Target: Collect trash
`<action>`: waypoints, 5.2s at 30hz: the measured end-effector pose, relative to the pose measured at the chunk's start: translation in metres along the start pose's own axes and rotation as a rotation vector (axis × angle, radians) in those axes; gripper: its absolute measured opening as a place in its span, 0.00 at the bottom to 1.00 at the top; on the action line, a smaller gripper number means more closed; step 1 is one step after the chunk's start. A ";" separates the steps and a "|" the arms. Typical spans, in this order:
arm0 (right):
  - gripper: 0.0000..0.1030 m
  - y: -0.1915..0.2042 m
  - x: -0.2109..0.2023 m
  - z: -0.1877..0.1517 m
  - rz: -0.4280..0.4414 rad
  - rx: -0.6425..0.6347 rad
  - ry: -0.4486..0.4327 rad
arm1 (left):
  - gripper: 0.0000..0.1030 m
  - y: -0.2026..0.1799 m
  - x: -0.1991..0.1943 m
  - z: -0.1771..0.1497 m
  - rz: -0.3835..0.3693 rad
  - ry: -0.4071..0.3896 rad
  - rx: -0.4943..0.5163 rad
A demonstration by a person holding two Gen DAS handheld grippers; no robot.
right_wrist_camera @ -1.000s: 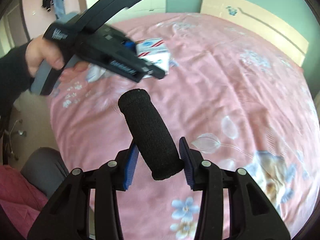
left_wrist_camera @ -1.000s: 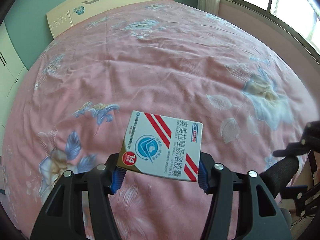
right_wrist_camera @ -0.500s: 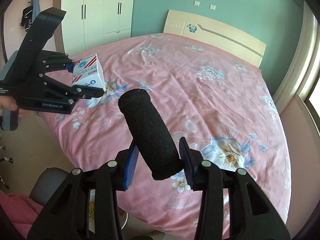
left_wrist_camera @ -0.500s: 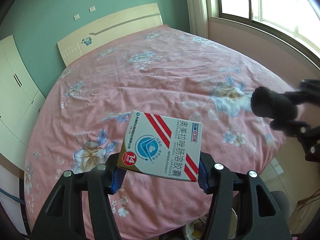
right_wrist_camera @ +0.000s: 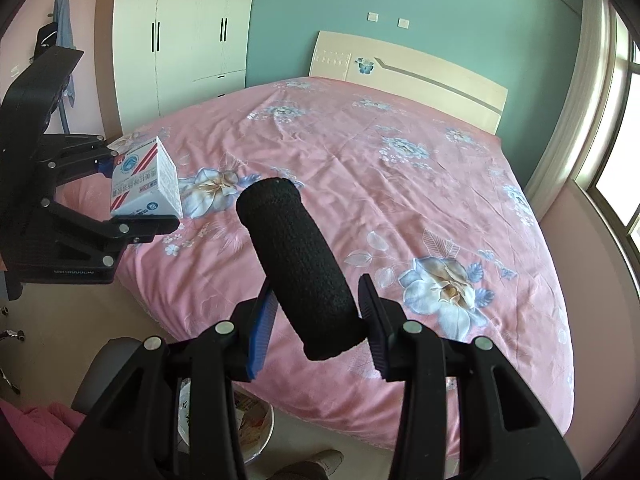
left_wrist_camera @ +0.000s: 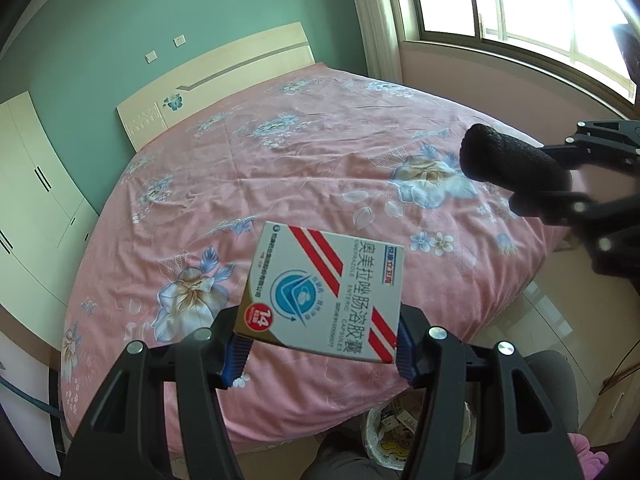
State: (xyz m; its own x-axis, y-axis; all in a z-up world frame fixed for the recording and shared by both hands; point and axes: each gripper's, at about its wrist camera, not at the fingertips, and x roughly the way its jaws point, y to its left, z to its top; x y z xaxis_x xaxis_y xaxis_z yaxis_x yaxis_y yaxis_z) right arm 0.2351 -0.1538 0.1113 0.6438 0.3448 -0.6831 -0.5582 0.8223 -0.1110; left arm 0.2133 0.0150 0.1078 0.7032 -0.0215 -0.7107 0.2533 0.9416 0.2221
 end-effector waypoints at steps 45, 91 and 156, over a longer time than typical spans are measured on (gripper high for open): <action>0.41 0.079 0.127 -0.174 0.173 -0.017 0.380 | 0.58 -0.075 0.128 -0.177 -0.132 0.363 0.008; 0.41 0.145 0.283 -0.329 0.300 0.036 0.768 | 0.58 -0.126 0.277 -0.317 -0.276 0.723 -0.065; 0.82 0.101 0.035 -0.192 0.035 0.169 0.164 | 0.89 -0.073 0.059 -0.202 -0.003 0.212 -0.151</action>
State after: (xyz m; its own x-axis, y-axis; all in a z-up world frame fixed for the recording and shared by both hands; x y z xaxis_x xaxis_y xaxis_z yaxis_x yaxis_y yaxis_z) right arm 0.1009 -0.1458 -0.0626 0.5242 0.3075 -0.7941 -0.4742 0.8800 0.0277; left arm 0.1024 0.0133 -0.0852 0.5436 0.0311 -0.8388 0.1420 0.9815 0.1284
